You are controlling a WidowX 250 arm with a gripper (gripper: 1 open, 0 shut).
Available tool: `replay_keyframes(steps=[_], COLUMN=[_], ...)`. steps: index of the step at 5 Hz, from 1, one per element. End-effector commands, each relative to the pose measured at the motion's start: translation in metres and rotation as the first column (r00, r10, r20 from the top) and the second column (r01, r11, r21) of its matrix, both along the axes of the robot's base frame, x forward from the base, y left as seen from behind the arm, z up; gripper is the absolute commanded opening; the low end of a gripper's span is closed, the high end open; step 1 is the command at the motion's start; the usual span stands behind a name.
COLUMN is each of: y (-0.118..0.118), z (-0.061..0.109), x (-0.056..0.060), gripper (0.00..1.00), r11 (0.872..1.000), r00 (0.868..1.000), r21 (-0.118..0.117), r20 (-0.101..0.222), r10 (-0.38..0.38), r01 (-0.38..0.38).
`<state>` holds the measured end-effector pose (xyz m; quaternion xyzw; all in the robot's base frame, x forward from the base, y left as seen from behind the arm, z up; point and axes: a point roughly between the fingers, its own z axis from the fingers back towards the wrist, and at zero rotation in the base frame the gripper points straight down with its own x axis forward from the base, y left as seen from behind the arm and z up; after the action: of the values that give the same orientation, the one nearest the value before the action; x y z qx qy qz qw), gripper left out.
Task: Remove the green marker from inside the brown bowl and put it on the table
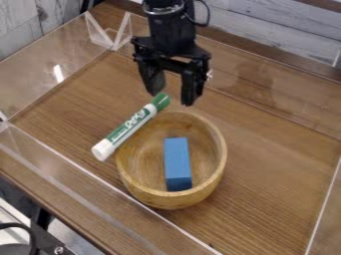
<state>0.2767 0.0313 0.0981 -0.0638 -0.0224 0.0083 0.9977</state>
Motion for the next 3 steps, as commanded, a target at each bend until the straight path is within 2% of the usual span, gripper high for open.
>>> replay_keyframes(steps=[1, 3], y=[0.0079, 0.0146], z=[0.0256, 0.0325], x=[0.0088, 0.0075], gripper=[1.0, 1.0], r11=[1.0, 1.0], r00=[0.996, 0.993], r21=[0.015, 0.009], r20=[0.091, 0.118], r10=[0.011, 0.006], r01=[-0.013, -0.007])
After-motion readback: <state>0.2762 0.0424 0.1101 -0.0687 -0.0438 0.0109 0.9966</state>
